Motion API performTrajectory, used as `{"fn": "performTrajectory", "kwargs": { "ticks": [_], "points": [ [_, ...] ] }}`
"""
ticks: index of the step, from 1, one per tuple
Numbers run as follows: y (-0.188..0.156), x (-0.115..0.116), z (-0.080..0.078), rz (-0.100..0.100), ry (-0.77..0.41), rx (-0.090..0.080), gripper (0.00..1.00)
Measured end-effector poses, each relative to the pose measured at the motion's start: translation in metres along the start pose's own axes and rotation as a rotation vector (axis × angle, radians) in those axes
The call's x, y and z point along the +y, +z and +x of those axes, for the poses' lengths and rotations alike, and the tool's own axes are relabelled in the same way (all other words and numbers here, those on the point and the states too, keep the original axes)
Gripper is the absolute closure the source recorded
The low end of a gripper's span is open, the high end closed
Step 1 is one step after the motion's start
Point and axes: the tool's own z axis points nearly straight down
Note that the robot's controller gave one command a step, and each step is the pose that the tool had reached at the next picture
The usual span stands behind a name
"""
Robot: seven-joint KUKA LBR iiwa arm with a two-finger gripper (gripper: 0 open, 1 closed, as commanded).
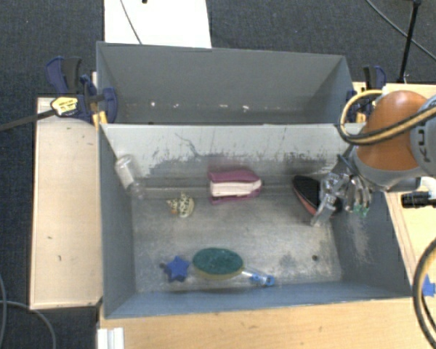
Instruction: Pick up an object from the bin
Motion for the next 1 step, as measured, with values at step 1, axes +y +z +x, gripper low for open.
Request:
{"fn": "performTrajectory", "kwargs": {
  "ticks": [1],
  "points": [
    [-0.159, -0.0128, 0.0357, 0.004, -0.034, -0.002, 1.0]
  ]
}}
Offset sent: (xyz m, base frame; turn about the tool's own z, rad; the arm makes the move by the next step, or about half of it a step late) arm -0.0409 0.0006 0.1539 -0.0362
